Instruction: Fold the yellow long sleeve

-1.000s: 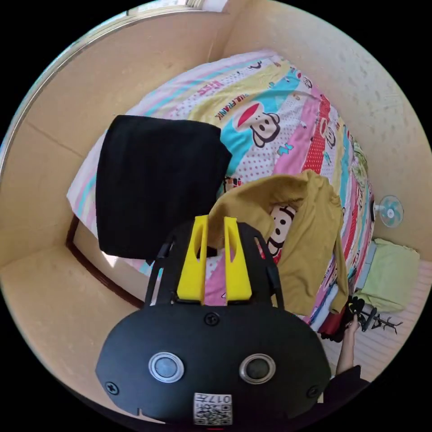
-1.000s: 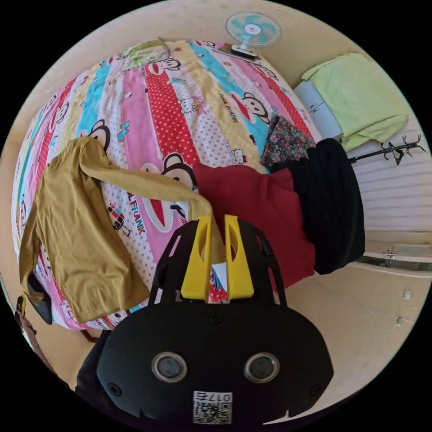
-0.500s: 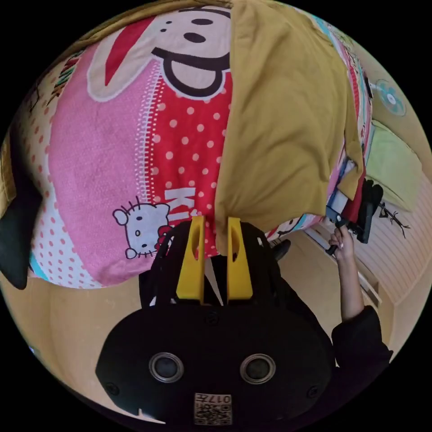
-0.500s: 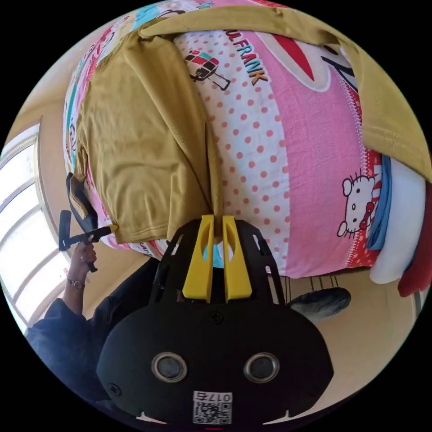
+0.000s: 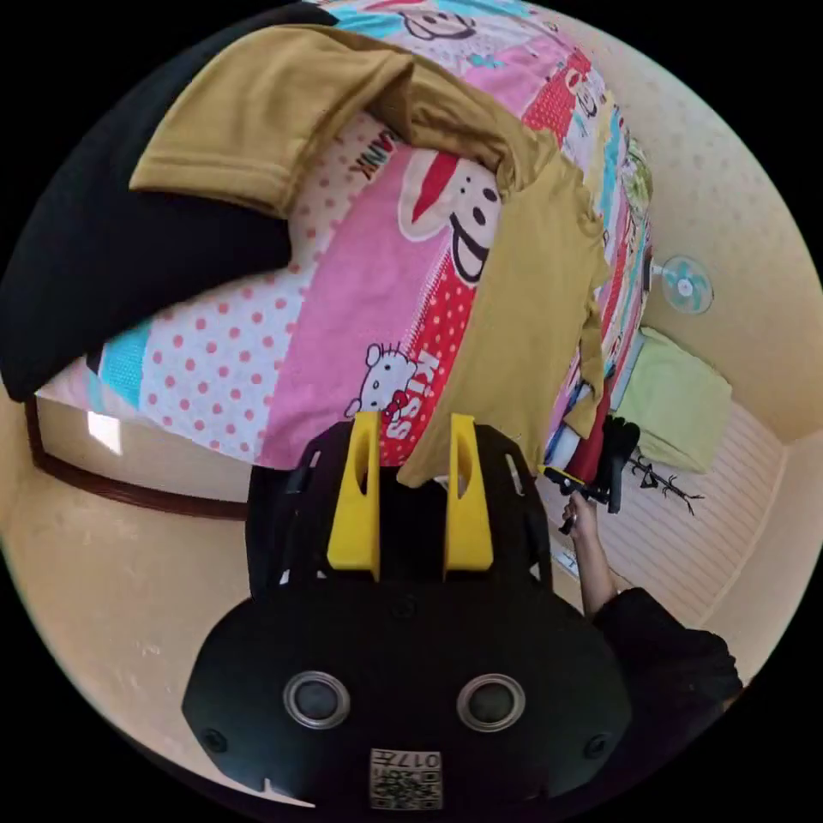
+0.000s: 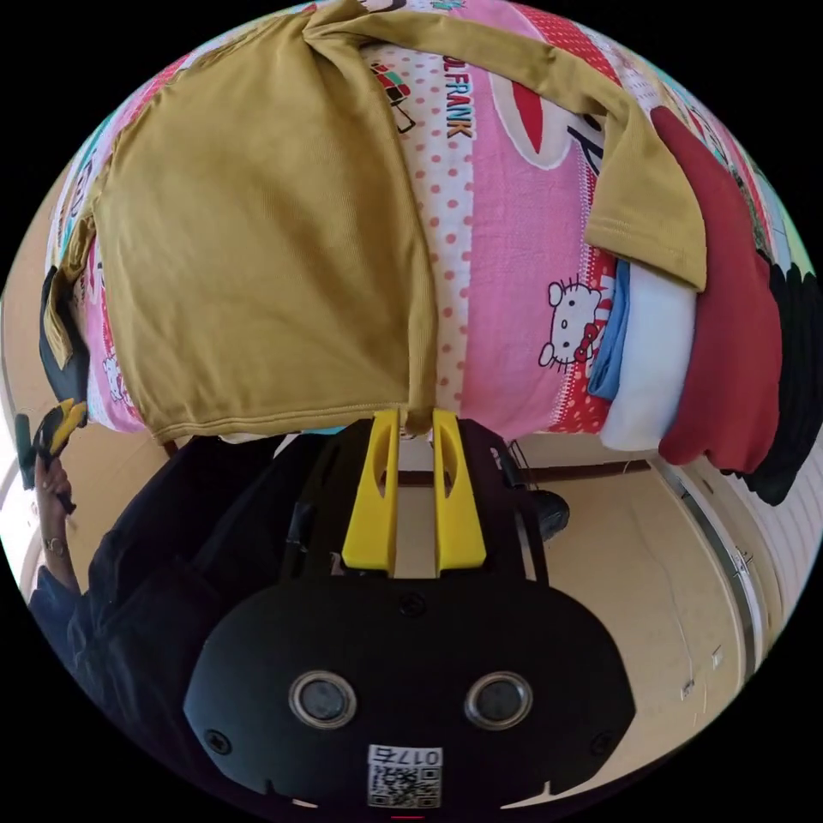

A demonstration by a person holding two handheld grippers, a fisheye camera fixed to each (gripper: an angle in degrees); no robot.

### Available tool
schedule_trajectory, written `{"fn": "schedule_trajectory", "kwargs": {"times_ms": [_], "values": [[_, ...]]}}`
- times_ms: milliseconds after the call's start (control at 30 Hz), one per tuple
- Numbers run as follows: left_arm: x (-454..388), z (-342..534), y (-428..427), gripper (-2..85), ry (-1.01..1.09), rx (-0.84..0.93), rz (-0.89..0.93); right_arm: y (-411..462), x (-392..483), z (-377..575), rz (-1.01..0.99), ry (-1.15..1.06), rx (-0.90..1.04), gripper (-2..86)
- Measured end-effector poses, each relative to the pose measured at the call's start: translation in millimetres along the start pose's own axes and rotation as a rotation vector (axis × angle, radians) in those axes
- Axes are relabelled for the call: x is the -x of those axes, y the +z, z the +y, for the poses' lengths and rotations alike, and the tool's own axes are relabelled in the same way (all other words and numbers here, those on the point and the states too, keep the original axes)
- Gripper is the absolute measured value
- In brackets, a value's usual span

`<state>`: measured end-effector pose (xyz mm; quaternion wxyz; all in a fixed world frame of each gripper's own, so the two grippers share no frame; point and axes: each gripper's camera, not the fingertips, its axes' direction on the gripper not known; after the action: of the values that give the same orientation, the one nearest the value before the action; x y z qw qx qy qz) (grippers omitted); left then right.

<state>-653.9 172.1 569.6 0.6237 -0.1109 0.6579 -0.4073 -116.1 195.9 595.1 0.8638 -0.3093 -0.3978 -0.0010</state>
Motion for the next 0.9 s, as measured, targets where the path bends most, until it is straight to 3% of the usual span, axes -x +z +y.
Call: {"fn": "schedule_trajectory", "kwargs": {"times_ms": [67, 133, 400, 533, 633, 900], "values": [[22.1, -9.2, -56.8, 12.7, -0.121, -0.215, -0.052, -3.1, 18.3, 14.7, 0.0, -0.022, -0.034, 6.7], [34.0, -21.6, -77.0, 13.2, -0.158, -0.266, -0.096, -12.2, 40.1, 25.5, -0.029, -0.078, -0.093, 6.8], [69.1, -70.9, -56.1, 12.0, -0.06, -0.153, -0.275, -60.0, 172.2, 55.5, -0.204, -0.382, -0.272, 7.5], [71.5, -58.7, -101.8, 4.1, 0.013, -0.119, -0.047, -76.6, 265.9, 74.3, -0.293, -0.668, -0.314, 9.2], [63.4, -39.3, -160.5, 3.1, 0.082, -0.148, 0.157, -95.3, 334.8, 93.6, -0.317, -0.884, -0.379, 11.1], [33.4, -11.7, -252.4, 3.1, 0.195, -0.102, 0.318, -96.8, 503.6, 158.2, 0.08, -1.307, -0.666, 15.5]]}}
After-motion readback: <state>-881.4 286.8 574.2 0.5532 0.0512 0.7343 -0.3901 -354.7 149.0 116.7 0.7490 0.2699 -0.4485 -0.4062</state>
